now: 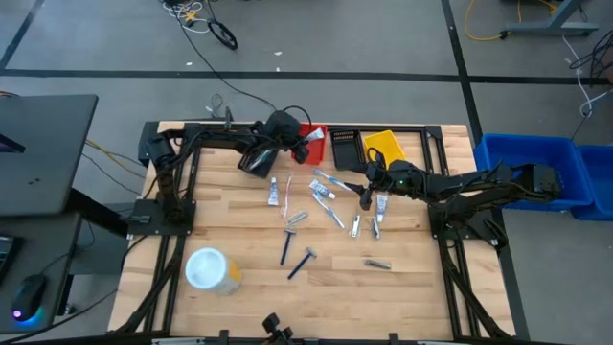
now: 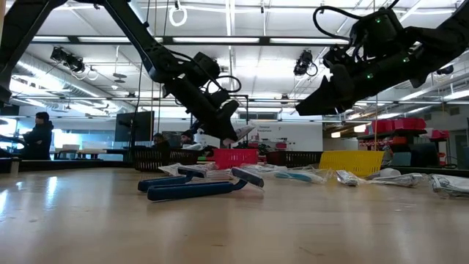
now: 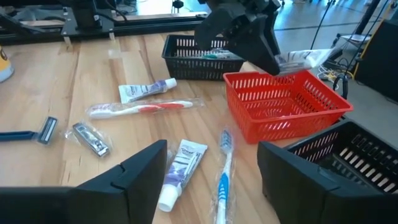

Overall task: Pick & Place Travel size toiletries
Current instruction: Put the toothpaste into the red bin

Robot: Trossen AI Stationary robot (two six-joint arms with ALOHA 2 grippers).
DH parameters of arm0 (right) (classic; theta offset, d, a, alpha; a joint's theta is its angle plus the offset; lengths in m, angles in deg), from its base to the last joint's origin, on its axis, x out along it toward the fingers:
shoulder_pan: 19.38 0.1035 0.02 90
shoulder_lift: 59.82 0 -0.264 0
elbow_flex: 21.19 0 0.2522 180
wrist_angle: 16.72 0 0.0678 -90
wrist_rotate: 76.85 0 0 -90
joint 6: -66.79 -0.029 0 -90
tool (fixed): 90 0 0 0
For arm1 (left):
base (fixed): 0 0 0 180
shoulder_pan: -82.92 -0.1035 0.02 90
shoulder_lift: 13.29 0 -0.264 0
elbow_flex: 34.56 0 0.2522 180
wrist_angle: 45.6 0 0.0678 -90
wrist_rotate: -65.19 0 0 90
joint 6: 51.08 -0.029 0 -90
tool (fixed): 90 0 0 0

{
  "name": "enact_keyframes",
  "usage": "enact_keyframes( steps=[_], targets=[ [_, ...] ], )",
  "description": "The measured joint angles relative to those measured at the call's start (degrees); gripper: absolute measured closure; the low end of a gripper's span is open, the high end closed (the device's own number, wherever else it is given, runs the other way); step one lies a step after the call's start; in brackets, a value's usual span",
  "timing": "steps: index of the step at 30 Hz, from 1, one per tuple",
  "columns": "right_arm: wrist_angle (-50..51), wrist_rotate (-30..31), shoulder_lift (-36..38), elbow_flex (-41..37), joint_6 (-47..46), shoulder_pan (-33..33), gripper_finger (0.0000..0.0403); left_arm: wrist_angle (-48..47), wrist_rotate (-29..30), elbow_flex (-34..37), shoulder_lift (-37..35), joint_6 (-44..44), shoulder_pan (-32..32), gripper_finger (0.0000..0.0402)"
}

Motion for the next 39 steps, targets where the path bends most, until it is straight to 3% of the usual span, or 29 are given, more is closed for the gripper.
enact_keyframes(
  steps=[6, 16, 32, 39],
  targets=[
    [0.0, 0.0, 0.0, 0.0, -0.9, 0.0, 0.0133, -0.8, 0.0, 0.0, 0.0, 0.9, 0.0, 0.0298],
    [0.0, -0.1, 0.0, 0.0, -1.5, 0.0, 0.0155, -4.1, -0.1, 0.0, 0.0, 3.0, 1.8, 0.0297],
    [0.0, -0.1, 0.0, 0.0, -1.5, 0.1, 0.0137, -5.1, 5.7, 0.1, 1.3, 0.9, 4.0, 0.0295],
    [0.3, -0.1, 0.0, 0.0, -1.5, 0.1, 0.0152, -4.6, 4.7, 0.0, 3.3, 0.1, 3.9, 0.0294]
  ],
)
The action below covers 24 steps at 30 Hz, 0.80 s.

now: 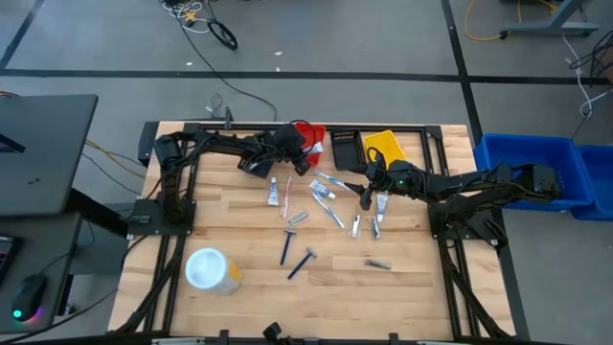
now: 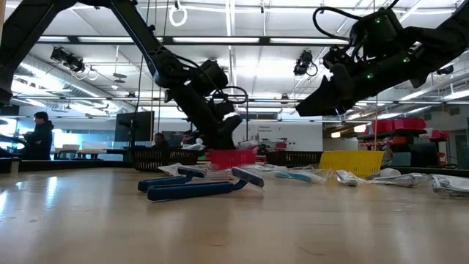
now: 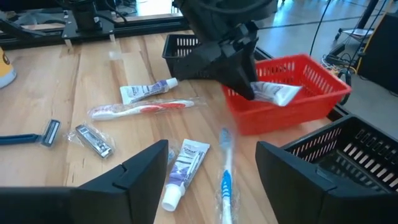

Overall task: Pick & Place Travel size toiletries
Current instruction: Put the toothpaste into the red bin, then put the nail cutter into the right black bin

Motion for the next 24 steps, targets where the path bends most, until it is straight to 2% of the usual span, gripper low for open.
enact_keyframes(
  steps=[5, 15, 20, 24],
  targets=[
    [0.6, 0.0, 0.0, 0.0, 0.0, 0.0, 0.0152, -0.3, 0.0, 0.0, 0.0, -1.7, 0.0, 0.0283],
    [0.7, 0.0, 0.0, 0.0, 0.0, 0.0, 0.0128, -0.9, 0.7, 0.1, -1.1, -3.3, 0.1, 0.0215],
    [0.8, 0.0, 0.0, 0.0, 0.0, 0.0, 0.0138, -1.7, 1.3, 0.1, -5.2, -3.9, 0.3, 0.0212],
    [1.3, -1.0, 0.0, 0.0, -0.4, 0.1, 0.0147, -4.5, -0.5, 0.1, -9.3, -4.9, 0.9, 0.0221]
  ],
)
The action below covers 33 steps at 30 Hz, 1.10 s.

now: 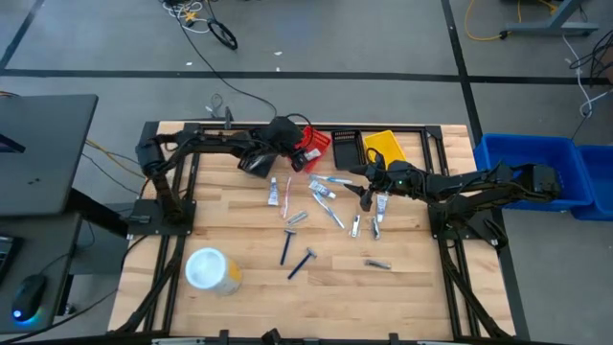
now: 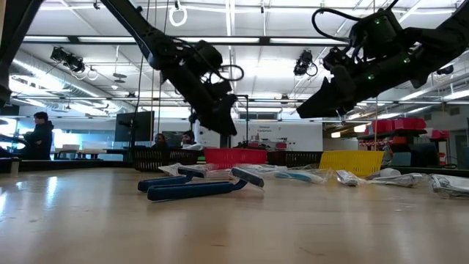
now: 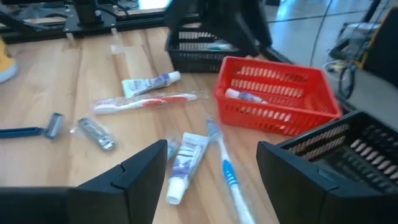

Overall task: Pick & Place Travel size toiletries
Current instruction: Put the nail cutter into the right black bin

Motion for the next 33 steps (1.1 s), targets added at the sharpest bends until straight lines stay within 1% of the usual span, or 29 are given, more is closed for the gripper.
enact_keyframes(
  steps=[4, 6, 9, 14, 15, 18, 21, 24, 27, 30, 33],
  targets=[
    [1.8, -1.9, 0.0, 0.0, -1.1, 0.3, 0.0150, -4.9, -0.7, 0.0, -5.2, -3.1, 1.4, 0.0230],
    [2.3, -1.9, 0.0, 0.0, -1.1, 0.7, 0.0148, -7.2, -1.0, 0.0, -7.8, -4.5, 2.3, 0.0233],
    [2.6, -1.9, 0.0, 0.0, -1.1, 1.3, 0.0143, -12.8, -2.9, 0.0, -12.6, -6.2, 3.1, 0.0240],
    [3.5, -1.9, 0.0, 0.0, -1.6, 2.5, 0.0135, -21.6, -2.6, 0.1, -19.3, -5.2, 3.7, 0.0256],
    [3.6, -1.9, 0.0, 0.0, -2.3, 2.7, 0.0135, -21.9, -2.7, 0.9, -20.5, -5.0, 3.7, 0.0260],
    [4.0, -1.9, 0.0, 0.0, -3.7, 3.7, 0.0137, -19.4, -4.2, 5.3, -24.1, -6.5, 3.8, 0.0267],
    [4.1, -1.9, 0.0, 0.0, -4.5, 4.7, 0.0145, -14.6, -6.8, 11.2, -27.8, -6.6, 3.9, 0.0270],
    [4.9, -2.4, 0.0, 0.0, -5.6, 5.9, 0.0152, -6.1, -8.4, 18.1, -30.6, -4.9, 4.5, 0.0271],
    [7.1, -4.9, 0.0, 0.0, -6.0, 7.5, 0.0156, 4.2, -10.0, 24.4, -32.2, -4.8, 5.9, 0.0271],
    [9.7, -4.6, 0.0, 0.0, -12.6, 9.0, 0.0157, 12.3, -10.3, 29.0, -32.9, -3.3, 7.7, 0.0271],
    [14.5, -3.0, 0.0, 0.0, -19.3, 10.6, 0.0155, 15.7, -7.4, 31.2, -32.9, -1.1, 9.0, 0.0271]
  ],
)
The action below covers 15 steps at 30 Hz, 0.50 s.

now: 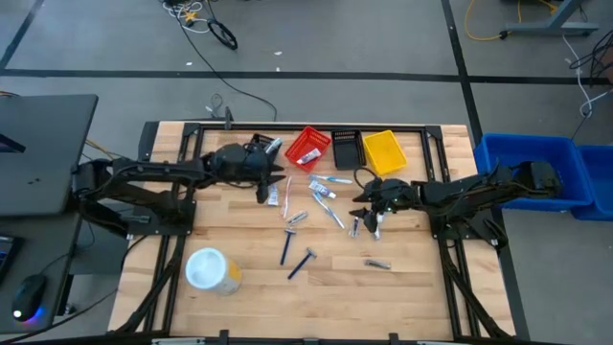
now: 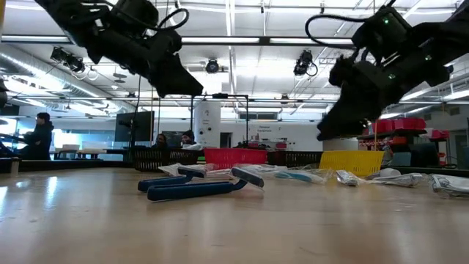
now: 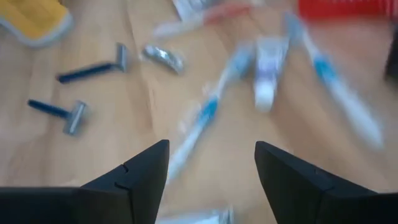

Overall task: Pick & Place Travel size toiletries
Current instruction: Put the nail cutter into the right black bin

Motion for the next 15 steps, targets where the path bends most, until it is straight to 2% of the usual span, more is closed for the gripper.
enact_keyframes(
  steps=[3, 7, 10, 15],
  targets=[
    [4.4, -1.9, 0.0, 0.7, -9.4, 1.1, 0.0158, -0.1, 3.2, 0.8, 0.0, 1.0, 0.9, 0.0271],
    [10.6, -5.3, 0.0, 2.8, -19.7, 3.1, 0.0173, 0.2, 4.2, 0.8, 0.0, 2.3, 1.4, 0.0271],
    [18.6, -7.8, 0.0, 5.0, -22.9, 4.6, 0.0186, 0.3, 4.6, 0.8, 0.0, 2.2, 1.4, 0.0271],
    [35.3, -8.0, 0.0, 11.9, -22.8, 5.9, 0.0196, 0.3, 5.3, 0.8, 0.0, 2.1, 1.4, 0.0271]
  ],
)
